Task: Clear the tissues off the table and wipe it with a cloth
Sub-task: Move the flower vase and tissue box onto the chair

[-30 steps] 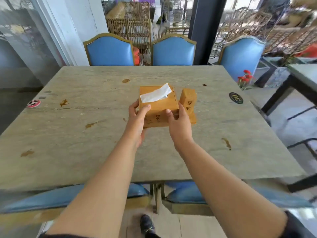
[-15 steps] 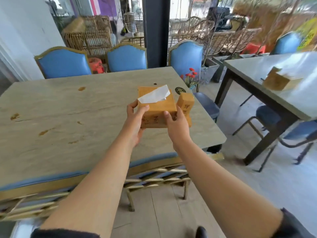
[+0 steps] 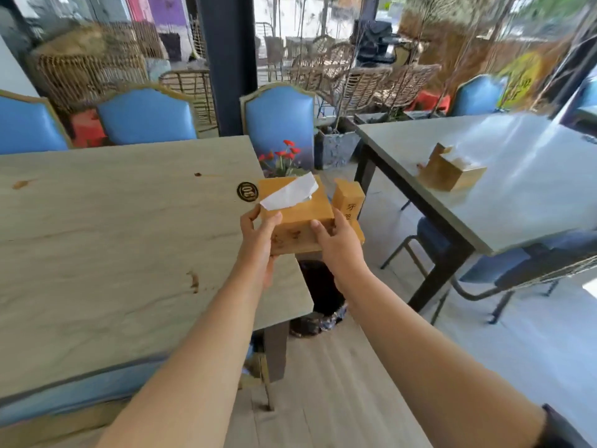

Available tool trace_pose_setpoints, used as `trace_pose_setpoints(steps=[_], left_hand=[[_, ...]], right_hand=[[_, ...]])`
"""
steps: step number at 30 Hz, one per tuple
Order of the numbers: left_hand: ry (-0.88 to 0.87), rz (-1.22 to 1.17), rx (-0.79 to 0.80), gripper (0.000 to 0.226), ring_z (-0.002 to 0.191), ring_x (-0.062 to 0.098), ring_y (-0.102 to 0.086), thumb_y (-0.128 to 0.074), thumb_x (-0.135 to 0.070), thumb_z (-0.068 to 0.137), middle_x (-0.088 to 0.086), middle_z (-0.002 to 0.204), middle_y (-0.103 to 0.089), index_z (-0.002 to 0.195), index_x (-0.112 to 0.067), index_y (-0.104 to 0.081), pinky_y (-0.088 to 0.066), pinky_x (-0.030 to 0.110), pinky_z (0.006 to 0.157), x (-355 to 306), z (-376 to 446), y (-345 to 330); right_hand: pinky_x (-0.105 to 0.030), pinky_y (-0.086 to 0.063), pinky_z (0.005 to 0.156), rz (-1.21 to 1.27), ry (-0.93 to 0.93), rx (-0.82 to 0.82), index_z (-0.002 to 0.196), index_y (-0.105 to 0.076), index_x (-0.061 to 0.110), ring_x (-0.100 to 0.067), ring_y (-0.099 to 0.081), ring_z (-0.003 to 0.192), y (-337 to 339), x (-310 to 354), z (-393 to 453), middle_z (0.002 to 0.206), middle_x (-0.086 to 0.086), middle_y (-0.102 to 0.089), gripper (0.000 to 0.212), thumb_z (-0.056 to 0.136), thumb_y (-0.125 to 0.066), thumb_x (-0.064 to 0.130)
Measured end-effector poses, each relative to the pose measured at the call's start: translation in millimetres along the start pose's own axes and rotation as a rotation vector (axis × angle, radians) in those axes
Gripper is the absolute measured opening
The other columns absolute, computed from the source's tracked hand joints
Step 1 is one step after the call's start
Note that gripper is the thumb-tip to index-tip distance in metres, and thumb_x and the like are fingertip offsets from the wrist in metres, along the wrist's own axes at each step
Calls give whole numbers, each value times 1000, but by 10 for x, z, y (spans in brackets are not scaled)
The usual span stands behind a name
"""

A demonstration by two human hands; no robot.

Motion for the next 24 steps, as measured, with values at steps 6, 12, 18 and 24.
trace_pose_setpoints(steps=[6, 12, 18, 24], left_hand=[[35, -1, 1, 30, 99, 21, -62, -59, -28, 90, 7, 115, -63, 115, -36, -44, -51, 36, 83, 436, 439, -611], [42, 12, -47, 36, 107, 22, -60, -59, -23, 91, 0, 113, -63, 123, -31, -43, -48, 44, 96, 892, 1258, -981], [75, 48, -98, 40, 106, 20, -60, -58, -24, 91, 3, 121, -60, 126, -30, -40, -50, 41, 92, 1202, 2227, -1307], [120, 87, -138, 51, 115, 19, -56, -60, -24, 90, -4, 128, -55, 134, -31, -36, -45, 47, 102, 1439, 3095, -1582]], right_hand=[[-41, -48, 97, 77, -85, -28, 131, -43, 28, -18, -54, 112, 359, -494, 720, 126, 0, -53, 41, 93, -57, 35], [-43, -54, 88, 99, -201, -16, 115, -44, 31, -17, -59, 100, 420, -1036, 1630, 115, 2, -54, 35, 87, -63, 40], [-39, -52, 89, 106, -244, 2, 111, -47, 32, -12, -58, 100, 397, -1321, 2596, 113, 6, -56, 25, 91, -60, 37], [-33, -49, 78, 95, -311, 49, 106, -42, 31, -12, -56, 88, 404, -1494, 3536, 92, 12, -53, 18, 95, -53, 39]])
Point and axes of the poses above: each hand's wrist, its own z-axis towards the middle knuckle, its own y-axis out of the back of the hand, x = y × z, the point moved 2 cm from there along z, towards the middle knuckle
